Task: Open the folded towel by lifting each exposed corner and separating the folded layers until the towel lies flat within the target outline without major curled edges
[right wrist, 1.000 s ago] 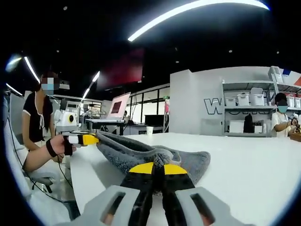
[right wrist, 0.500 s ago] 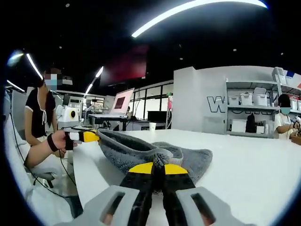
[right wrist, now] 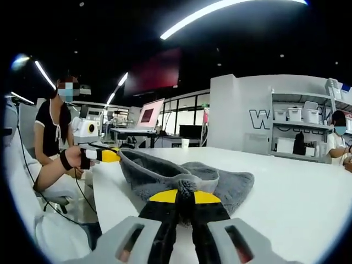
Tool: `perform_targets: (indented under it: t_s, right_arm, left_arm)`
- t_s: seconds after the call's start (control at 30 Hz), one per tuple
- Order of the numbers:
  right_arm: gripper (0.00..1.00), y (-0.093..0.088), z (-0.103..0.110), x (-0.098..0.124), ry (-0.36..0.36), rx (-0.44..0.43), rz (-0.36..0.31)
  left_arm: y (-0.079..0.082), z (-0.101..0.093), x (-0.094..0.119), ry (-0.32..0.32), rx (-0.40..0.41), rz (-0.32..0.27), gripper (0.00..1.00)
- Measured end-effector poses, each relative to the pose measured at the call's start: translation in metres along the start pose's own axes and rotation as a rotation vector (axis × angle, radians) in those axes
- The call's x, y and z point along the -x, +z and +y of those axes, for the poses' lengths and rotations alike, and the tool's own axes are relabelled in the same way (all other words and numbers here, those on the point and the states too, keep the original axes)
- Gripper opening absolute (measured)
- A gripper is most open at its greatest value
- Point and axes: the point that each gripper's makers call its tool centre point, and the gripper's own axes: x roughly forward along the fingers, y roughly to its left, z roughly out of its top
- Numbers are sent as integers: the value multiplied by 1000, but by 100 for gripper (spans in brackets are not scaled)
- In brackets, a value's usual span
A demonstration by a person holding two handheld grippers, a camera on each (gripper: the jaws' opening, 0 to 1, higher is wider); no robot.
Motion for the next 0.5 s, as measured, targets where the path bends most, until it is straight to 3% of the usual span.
perform_targets:
  t_s: [0.3, 0.5]
  right_arm:
    - [8, -1, 11, 4, 73, -43, 19]
    - [10, -2, 12, 5, 78, -12, 37]
  left_arm:
    - [-6, -7, 2, -27, 53, 34, 13]
    - [-6, -13, 2, -54, 65, 43, 17]
